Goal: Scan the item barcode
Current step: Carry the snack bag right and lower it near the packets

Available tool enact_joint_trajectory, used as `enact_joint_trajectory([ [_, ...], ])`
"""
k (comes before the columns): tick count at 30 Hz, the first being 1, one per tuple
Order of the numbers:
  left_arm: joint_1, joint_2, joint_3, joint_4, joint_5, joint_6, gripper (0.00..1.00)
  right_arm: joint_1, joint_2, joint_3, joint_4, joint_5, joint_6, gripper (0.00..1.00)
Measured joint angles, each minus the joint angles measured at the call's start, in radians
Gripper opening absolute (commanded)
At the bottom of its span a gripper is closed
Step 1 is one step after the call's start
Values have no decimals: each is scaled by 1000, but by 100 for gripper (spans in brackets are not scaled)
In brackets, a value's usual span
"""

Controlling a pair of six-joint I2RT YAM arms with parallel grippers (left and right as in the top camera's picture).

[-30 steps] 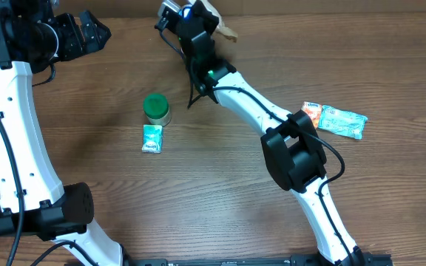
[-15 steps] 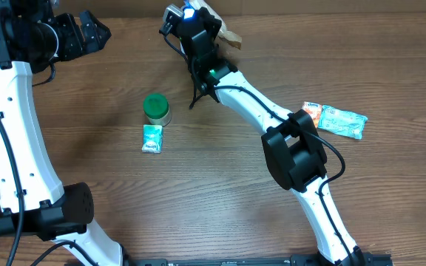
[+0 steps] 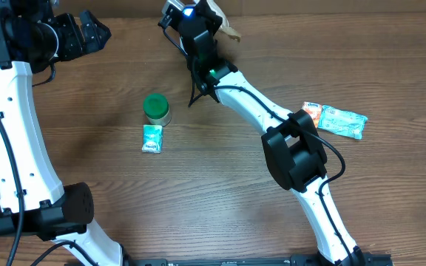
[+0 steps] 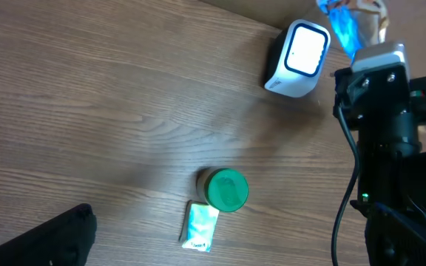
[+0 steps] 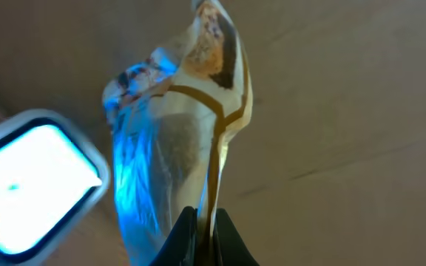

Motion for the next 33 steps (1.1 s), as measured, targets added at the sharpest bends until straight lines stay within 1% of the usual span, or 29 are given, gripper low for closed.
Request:
enact_joint_trajectory([
  [2, 0, 0, 0, 0, -1, 0, 100, 0, -7, 0, -81, -18, 56, 4],
  [6, 0, 0, 0, 0, -3, 0, 100, 0, -66, -5, -312, -89, 264, 4],
  [7, 0, 0, 0, 0, -3, 0, 100, 0, -87, -6, -346, -104, 306, 4],
  [10, 0, 0, 0, 0, -2, 0, 100, -1, -192, -6, -481, -203, 483, 4],
  [14, 0, 0, 0, 0, -2, 0, 100, -21, -394, -6, -698, -386, 759, 4],
  [17, 0, 0, 0, 0, -3, 0, 100, -64, -536, -2, -853, -516, 931, 4],
  [19, 0, 0, 0, 0, -3, 0, 99, -121, -621, 6, -1000, -600, 1048, 4],
  [20, 0, 0, 0, 0, -3, 0, 100, -145, -644, 8, -1044, -624, 1086, 4],
  [21, 0, 0, 0, 0, -3, 0, 100, -172, -661, 13, -1112, -645, 1125, 4],
  [22, 0, 0, 0, 0, -3, 0, 100, -216, -678, 18, -1225, -666, 1176, 4],
  [23, 0, 0, 0, 0, -3, 0, 100, -255, -685, 16, -1307, -682, 1211, 4],
  [27, 0, 0, 0, 0, -3, 0, 100, -425, -671, -17, -1498, -713, 1295, 4],
  [29, 0, 0, 0, 0, -3, 0, 100, -510, -661, -71, -1524, -718, 1321, 4],
  [33, 0, 0, 0, 0, -3, 0, 100, -646, -646, -241, -1460, -724, 1347, 4],
])
